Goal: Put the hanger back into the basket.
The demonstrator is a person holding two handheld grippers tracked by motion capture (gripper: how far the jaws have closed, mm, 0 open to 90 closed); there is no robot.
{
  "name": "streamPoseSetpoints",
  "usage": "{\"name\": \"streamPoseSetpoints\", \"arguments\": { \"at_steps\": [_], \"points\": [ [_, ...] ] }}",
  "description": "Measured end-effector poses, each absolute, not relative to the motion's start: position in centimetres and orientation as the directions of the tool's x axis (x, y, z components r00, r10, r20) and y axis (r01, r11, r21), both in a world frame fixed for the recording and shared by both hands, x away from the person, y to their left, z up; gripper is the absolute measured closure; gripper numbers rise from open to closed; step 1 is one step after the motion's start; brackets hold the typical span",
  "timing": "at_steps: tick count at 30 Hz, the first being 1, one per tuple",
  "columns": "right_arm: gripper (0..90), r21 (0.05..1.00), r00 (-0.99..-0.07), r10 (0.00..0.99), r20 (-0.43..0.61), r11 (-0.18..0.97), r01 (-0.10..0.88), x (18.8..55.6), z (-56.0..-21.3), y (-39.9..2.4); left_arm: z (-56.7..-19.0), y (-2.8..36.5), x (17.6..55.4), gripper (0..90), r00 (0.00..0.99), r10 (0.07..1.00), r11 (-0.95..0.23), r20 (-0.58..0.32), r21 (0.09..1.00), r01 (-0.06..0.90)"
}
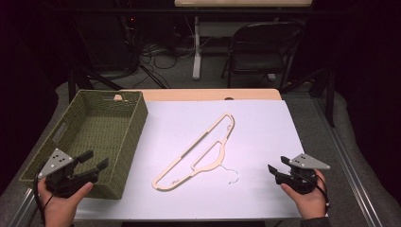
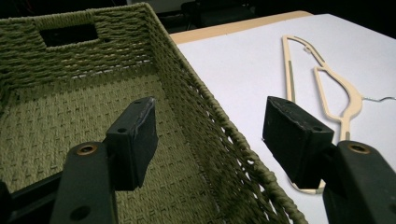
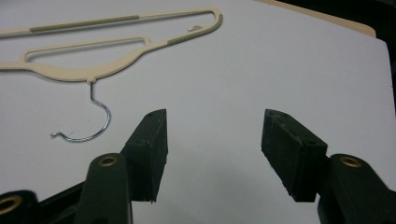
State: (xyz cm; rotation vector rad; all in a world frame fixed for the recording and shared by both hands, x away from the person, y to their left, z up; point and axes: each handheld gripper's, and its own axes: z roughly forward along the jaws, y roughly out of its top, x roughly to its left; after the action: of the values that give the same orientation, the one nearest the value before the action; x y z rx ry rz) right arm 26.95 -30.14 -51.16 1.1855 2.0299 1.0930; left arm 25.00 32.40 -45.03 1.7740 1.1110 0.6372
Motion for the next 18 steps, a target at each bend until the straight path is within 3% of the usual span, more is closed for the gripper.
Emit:
{"name": "streamPoseSetpoints", "arguments": {
  "at_steps": [11, 18],
  "points": [
    [45.0, 0.818, -0.535, 0.841, -0.079, 0.362, 0.447, 27.3, -50.3, -29.8, -44.8, 32.0, 25.3, 34.5, 0.47, 0.881, -0.166, -0.051, 0.898, 0.408],
    [48.6, 0.765, -0.632, 0.759, -0.156, 0.498, 0.409, 28.0, -47.6, -28.2, -44.8, 31.8, 25.0, 34.5, 0.472, 0.88, -0.169, -0.048, 0.898, 0.406]
  ]
}}
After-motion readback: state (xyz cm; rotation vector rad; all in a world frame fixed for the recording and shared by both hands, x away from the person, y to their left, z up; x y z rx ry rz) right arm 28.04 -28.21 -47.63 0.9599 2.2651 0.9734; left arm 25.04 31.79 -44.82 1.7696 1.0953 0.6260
